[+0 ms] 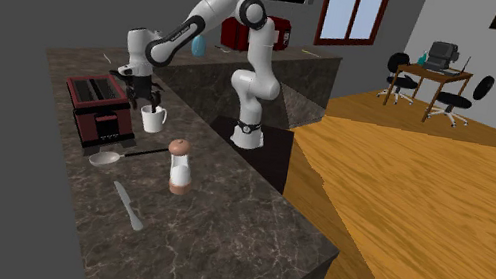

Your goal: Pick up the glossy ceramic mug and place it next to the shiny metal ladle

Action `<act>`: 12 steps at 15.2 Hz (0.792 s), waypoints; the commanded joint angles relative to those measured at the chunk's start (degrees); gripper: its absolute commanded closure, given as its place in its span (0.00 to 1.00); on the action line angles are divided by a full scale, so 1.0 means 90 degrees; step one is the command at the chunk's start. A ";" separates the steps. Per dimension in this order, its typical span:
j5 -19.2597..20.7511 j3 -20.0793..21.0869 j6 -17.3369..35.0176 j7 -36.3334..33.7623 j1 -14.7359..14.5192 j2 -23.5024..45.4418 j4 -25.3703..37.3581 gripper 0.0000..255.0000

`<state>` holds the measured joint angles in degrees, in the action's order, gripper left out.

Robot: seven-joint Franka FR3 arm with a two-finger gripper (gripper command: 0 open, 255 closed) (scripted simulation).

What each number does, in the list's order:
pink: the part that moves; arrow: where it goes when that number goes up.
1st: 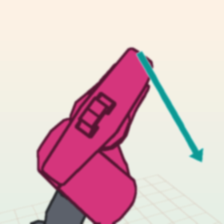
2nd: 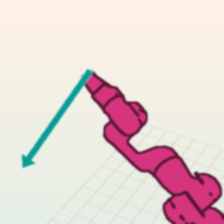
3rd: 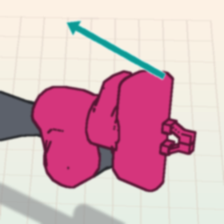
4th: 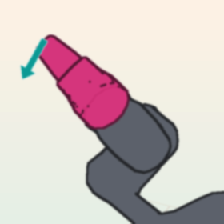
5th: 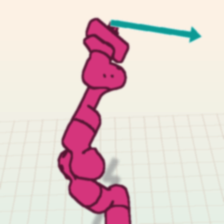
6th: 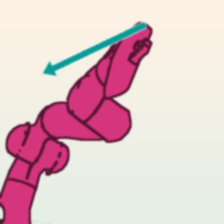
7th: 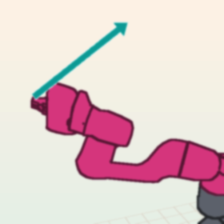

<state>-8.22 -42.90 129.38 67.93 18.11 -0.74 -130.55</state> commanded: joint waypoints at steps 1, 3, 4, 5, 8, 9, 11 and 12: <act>0.0162 -0.0002 -0.0200 -0.0115 0.0008 -0.0162 0.0091 0.00; 0.0432 0.0013 -0.0610 -0.0309 0.0029 -0.0450 0.0302 0.00; 0.0519 0.0027 -0.0774 -0.0373 0.0042 -0.0550 0.0395 0.00; 0.0519 0.0030 -0.0774 -0.0372 0.0046 -0.0550 0.0395 0.00; 0.0519 0.0031 -0.0774 -0.0372 0.0046 -0.0550 0.0395 0.00; 0.0519 0.0031 -0.0774 -0.0372 0.0046 -0.0550 0.0395 0.00; 0.0519 0.0031 -0.0774 -0.0372 0.0046 -0.0550 0.0395 0.00; 0.0519 0.0031 -0.0774 -0.0372 0.0046 -0.0550 0.0395 0.00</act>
